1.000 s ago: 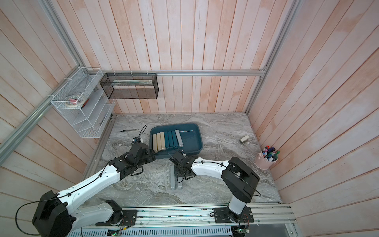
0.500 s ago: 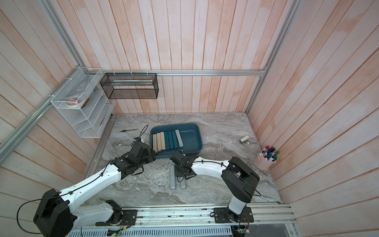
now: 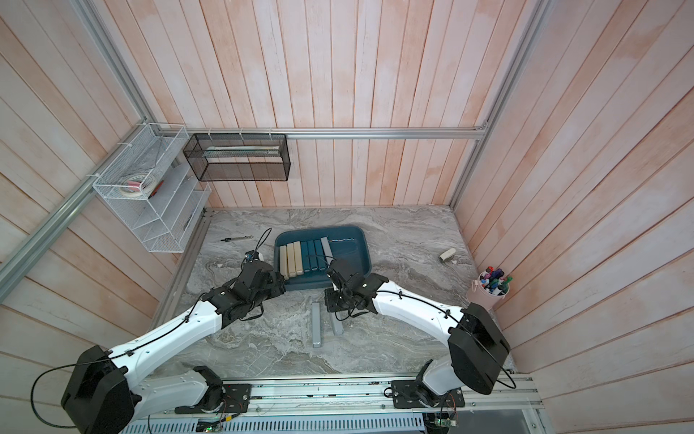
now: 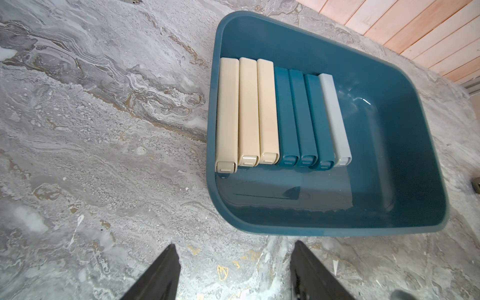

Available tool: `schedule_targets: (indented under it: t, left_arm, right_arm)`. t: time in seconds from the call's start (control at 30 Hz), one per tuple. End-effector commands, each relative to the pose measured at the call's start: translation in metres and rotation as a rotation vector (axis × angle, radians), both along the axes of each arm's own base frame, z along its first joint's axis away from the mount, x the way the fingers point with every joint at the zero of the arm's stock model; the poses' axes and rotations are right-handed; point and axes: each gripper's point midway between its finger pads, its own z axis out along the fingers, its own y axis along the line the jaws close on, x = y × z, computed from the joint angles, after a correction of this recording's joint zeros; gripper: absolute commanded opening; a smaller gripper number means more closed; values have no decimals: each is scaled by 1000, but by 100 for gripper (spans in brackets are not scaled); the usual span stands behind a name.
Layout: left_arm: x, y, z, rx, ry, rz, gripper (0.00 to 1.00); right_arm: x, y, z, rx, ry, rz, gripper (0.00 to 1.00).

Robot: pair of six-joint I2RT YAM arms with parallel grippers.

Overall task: Put the pruning pliers into the storage box
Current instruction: Pick up the pruning pliers from the center of the board, then place the pruning pliers in the storage box.

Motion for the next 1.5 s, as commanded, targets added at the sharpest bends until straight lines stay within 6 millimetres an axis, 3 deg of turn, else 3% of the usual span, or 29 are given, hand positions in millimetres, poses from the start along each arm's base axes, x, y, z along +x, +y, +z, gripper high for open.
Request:
schedule_targets:
  t: [0.0, 0.13, 0.27, 0.47, 0.9, 1.2, 1.47]
  left_arm:
    - [4, -2, 8, -13, -21, -5, 71]
    - [5, -4, 6, -13, -9, -13, 71]
    - [8, -9, 8, -15, -7, -25, 71]
    - [8, -9, 9, -2, 2, -29, 71]
    - [6, -3, 7, 15, 13, -9, 71]
    - [7, -4, 8, 25, 17, -12, 71]
    - [8, -4, 5, 23, 21, -6, 71]
  right_arm:
    - [31, -6, 35, 13, -93, 18, 25]
    - [89, -17, 61, -3, -258, -30, 26]
    - [135, -24, 72, 19, -320, -74, 26]
    - [184, -29, 53, -79, -347, -98, 26]
    - [231, -17, -7, -162, -329, -68, 26]
    - [256, -6, -24, -158, -331, -76, 26]
    - [261, 2, -45, -151, -303, -67, 26]
